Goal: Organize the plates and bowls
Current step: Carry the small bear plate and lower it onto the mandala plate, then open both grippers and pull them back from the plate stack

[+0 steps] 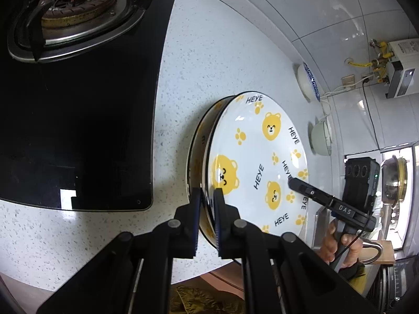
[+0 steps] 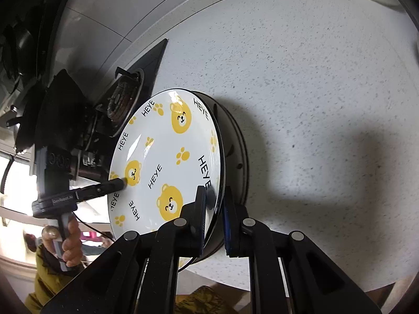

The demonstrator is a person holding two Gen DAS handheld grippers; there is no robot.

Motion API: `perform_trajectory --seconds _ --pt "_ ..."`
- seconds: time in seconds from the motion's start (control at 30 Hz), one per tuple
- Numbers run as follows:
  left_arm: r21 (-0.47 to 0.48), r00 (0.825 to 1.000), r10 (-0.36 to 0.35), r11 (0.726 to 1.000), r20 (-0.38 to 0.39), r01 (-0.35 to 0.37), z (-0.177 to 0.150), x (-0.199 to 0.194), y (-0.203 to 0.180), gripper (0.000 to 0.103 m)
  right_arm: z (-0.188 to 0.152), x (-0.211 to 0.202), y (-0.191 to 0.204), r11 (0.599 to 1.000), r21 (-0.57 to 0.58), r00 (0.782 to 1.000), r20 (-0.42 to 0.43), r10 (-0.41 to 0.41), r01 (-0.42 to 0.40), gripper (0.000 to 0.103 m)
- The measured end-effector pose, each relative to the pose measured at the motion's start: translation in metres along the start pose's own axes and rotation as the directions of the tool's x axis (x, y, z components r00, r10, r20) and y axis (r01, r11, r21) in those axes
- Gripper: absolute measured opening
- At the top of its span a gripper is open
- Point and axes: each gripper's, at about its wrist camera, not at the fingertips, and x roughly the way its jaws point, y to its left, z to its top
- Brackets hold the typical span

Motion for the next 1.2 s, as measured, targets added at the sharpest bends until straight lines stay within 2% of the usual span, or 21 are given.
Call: perform_trajectory --seconds 0.1,0.57,0.67,0.8,0.9,1.03,1.1,1.2 --pt "0.010 1.000 0.020 1.000 0.006 -0.020 -0.001 0.000 -0.001 0.009 0.000 0.001 0.004 1.000 -0.022 1.000 -0.002 -0.016 0.016 0.011" --pt "-0.038 0.998 0.000 0.999 0.061 0.002 -0.004 -0.018 0.013 0.009 0.001 0.000 0.019 0.988 -0.114 0.994 -0.018 -0.104 0.101 0.014" --pt "-0.042 0.995 0.002 0.999 0.097 0.002 -0.006 -0.030 0.015 0.009 0.001 -0.005 0.022 0.986 -0.126 0.994 -0.005 -0.111 0.110 0.021" --pt "-0.034 0.981 -0.038 0.998 0.193 0.046 -0.011 -0.056 0.016 0.011 -0.001 -0.018 0.035 0.966 -0.176 0.981 0.067 -0.180 0.190 0.043" --pt "0.009 0.962 -0.046 0.999 0.269 0.046 -0.016 -0.078 0.012 0.011 -0.002 -0.032 0.041 0.966 -0.185 0.981 0.106 -0.162 0.179 0.045" --pt "0.017 0.914 -0.085 0.996 0.397 0.085 -0.027 -0.107 0.006 0.011 -0.007 -0.052 0.055 0.960 -0.205 0.974 0.165 -0.158 0.191 0.045" --pt "0.046 0.908 -0.092 0.996 0.410 0.080 -0.030 -0.117 0.002 0.011 -0.011 -0.061 0.061 0.955 -0.216 0.966 0.198 -0.163 0.206 0.046" --pt "0.108 0.919 -0.059 0.994 0.390 0.018 -0.032 -0.128 -0.009 0.011 -0.017 -0.071 0.067 0.951 -0.217 0.957 0.239 -0.166 0.219 0.049"
